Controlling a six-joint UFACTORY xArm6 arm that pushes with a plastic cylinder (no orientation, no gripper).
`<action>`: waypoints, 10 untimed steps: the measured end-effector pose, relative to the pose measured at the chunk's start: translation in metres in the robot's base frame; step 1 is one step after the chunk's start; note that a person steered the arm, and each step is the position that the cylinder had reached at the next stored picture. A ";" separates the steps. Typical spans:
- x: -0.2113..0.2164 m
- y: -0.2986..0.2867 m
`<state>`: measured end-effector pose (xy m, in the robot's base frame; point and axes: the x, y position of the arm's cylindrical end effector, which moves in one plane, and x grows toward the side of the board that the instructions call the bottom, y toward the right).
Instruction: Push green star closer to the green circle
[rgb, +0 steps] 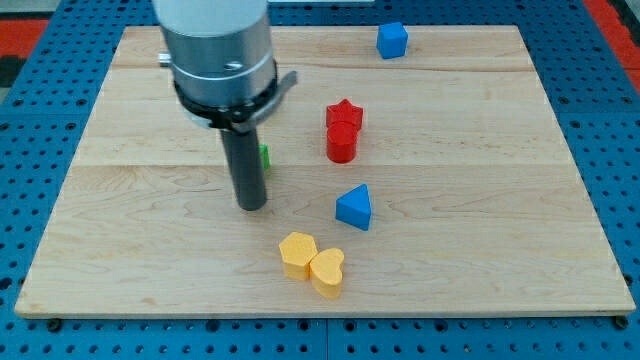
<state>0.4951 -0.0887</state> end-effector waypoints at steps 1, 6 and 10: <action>-0.011 -0.008; -0.112 -0.012; -0.080 -0.010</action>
